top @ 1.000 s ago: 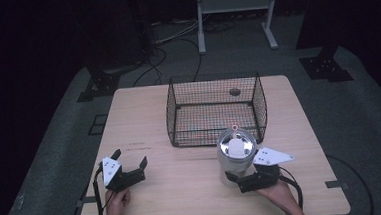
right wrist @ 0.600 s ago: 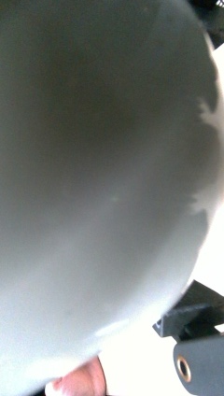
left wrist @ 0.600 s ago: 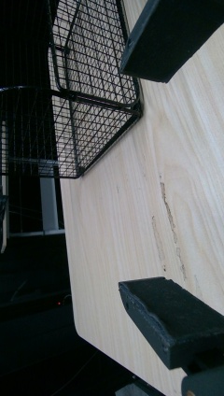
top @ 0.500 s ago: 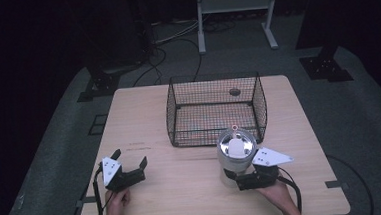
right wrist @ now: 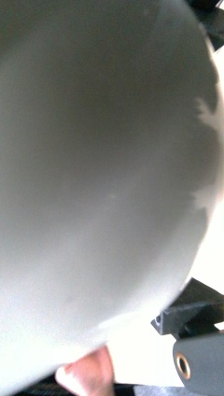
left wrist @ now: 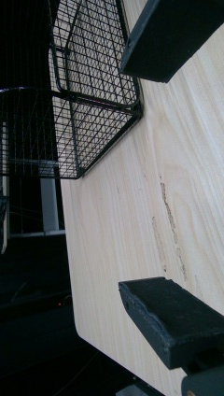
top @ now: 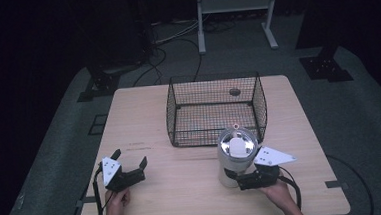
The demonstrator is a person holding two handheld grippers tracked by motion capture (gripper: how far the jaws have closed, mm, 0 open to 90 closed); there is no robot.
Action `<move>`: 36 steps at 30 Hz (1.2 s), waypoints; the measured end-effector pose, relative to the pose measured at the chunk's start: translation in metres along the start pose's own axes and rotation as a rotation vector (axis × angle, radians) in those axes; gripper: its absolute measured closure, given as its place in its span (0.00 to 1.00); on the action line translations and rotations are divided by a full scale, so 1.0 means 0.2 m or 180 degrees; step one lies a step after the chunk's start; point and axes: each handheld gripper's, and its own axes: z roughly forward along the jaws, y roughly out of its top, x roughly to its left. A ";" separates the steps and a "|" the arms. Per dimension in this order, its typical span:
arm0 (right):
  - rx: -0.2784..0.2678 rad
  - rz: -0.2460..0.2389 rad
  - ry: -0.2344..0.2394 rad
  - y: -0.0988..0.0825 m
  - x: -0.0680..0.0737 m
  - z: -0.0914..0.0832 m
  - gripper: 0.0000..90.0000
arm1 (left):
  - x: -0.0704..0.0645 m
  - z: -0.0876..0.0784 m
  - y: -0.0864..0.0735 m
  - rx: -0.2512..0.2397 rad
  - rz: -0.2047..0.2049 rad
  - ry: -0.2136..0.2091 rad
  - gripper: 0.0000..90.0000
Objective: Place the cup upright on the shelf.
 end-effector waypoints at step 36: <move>-0.0192 -0.0228 0.0187 0.54 -0.10 0.09 0.11 | 0.00 0.00 0.00 0.0009 -0.0012 0.0000 0.00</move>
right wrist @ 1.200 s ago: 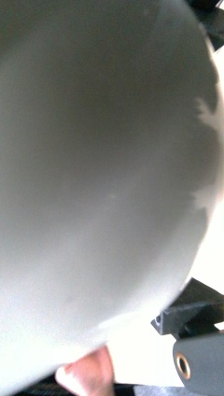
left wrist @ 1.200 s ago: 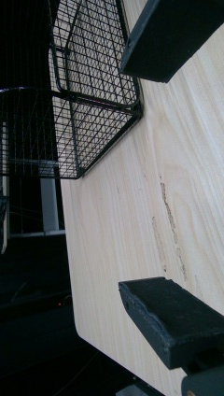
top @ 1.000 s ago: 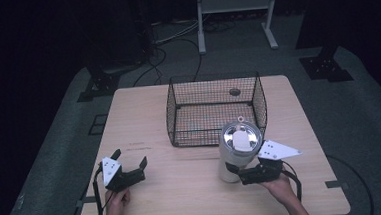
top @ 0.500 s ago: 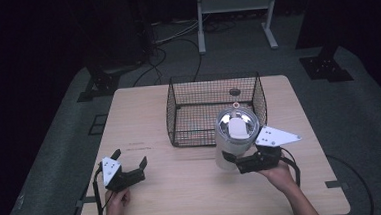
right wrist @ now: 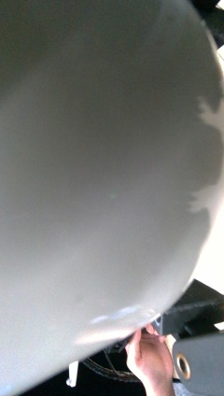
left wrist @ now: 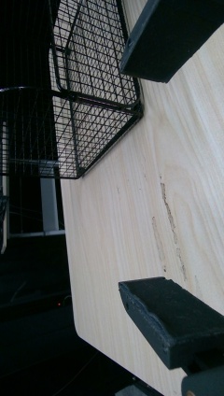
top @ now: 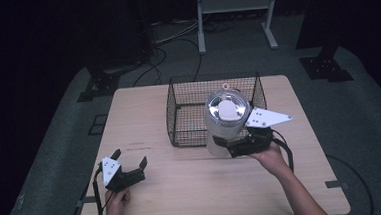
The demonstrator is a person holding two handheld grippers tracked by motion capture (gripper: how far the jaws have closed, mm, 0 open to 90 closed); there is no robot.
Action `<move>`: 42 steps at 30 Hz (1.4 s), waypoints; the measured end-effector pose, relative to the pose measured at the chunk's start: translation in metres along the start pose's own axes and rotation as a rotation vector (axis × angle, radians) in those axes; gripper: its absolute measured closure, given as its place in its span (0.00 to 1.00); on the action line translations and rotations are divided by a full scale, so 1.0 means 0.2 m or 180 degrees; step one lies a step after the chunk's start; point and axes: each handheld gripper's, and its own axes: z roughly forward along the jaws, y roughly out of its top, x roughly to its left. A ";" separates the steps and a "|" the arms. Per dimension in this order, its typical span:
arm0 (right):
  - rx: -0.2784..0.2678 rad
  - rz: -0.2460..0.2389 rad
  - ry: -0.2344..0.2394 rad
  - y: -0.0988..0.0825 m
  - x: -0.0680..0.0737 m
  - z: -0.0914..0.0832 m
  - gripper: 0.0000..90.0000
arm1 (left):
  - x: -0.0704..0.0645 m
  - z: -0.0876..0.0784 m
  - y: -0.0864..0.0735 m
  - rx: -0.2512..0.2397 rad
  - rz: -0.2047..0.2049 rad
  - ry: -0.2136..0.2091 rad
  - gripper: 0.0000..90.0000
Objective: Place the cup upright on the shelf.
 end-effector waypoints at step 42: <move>0.0108 -0.0010 -0.0086 0.29 -0.36 0.56 0.11 | 0.00 0.00 0.00 -0.0015 0.0012 -0.0037 0.00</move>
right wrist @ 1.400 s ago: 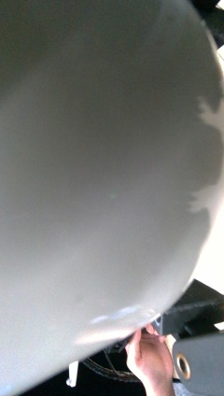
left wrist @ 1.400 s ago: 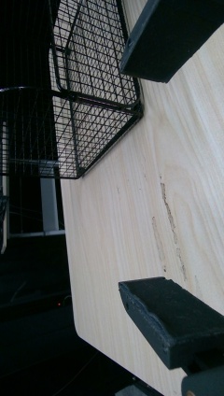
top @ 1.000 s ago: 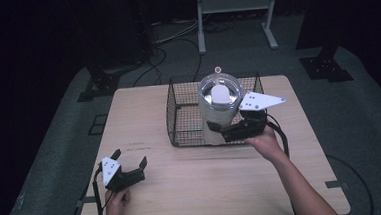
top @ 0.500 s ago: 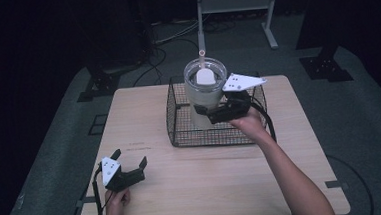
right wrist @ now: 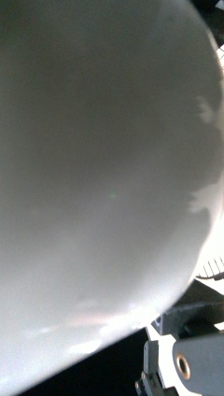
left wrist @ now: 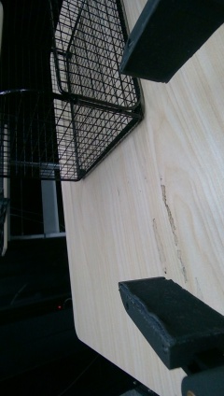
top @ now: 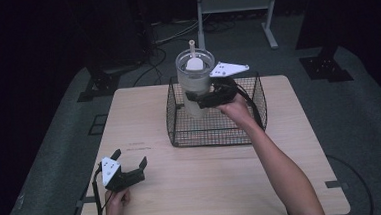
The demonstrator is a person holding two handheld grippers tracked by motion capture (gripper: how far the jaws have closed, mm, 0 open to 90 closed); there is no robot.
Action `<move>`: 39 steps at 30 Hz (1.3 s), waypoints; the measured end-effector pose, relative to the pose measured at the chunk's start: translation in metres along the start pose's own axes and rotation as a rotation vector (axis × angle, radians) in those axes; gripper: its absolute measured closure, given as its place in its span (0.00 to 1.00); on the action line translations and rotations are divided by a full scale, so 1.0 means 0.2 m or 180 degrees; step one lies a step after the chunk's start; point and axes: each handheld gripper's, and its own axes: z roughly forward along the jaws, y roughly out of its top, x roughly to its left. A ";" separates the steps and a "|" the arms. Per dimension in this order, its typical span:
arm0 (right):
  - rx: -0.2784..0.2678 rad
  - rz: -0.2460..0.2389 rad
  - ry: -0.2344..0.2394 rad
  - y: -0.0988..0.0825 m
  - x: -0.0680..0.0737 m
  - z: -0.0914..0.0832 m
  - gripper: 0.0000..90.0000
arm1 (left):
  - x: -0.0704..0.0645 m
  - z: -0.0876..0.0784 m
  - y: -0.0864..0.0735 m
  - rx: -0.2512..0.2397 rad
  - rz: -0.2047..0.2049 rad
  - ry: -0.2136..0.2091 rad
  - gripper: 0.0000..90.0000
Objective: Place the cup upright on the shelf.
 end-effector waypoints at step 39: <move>0.0575 0.0263 -0.0141 -0.33 -0.26 0.34 0.10 | 0.01 -0.01 0.00 -0.0033 -0.0047 -0.0038 0.00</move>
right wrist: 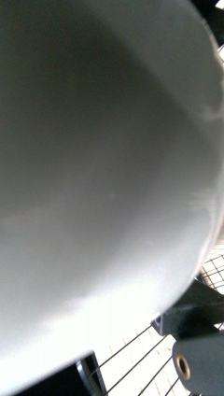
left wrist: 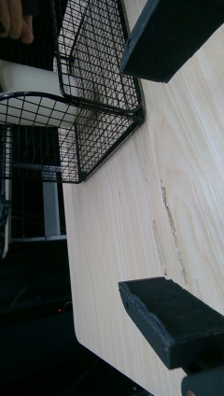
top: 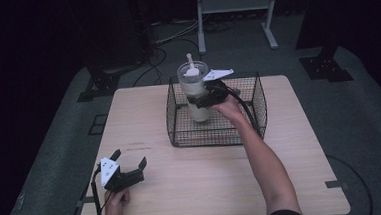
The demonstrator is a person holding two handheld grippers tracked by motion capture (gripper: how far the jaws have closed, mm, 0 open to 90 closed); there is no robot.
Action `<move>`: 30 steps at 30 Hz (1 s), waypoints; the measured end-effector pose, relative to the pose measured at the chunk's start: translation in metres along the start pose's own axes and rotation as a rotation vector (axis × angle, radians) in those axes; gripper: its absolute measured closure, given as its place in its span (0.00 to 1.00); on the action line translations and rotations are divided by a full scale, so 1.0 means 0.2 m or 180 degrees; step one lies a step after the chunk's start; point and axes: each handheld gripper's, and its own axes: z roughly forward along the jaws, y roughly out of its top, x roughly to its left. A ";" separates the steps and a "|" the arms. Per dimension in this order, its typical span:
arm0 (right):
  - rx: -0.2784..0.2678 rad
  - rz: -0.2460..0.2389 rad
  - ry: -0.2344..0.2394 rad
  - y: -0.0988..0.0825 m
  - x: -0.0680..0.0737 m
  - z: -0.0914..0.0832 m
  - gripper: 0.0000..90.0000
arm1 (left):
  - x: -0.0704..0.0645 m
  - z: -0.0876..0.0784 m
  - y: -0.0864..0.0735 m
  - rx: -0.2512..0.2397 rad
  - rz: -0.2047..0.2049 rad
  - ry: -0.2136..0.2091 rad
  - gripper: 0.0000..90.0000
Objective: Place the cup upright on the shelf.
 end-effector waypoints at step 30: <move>0.0290 -0.0146 0.0089 -0.09 -0.02 0.07 0.10 | 0.00 0.00 0.00 -0.0020 0.0013 -0.0025 0.00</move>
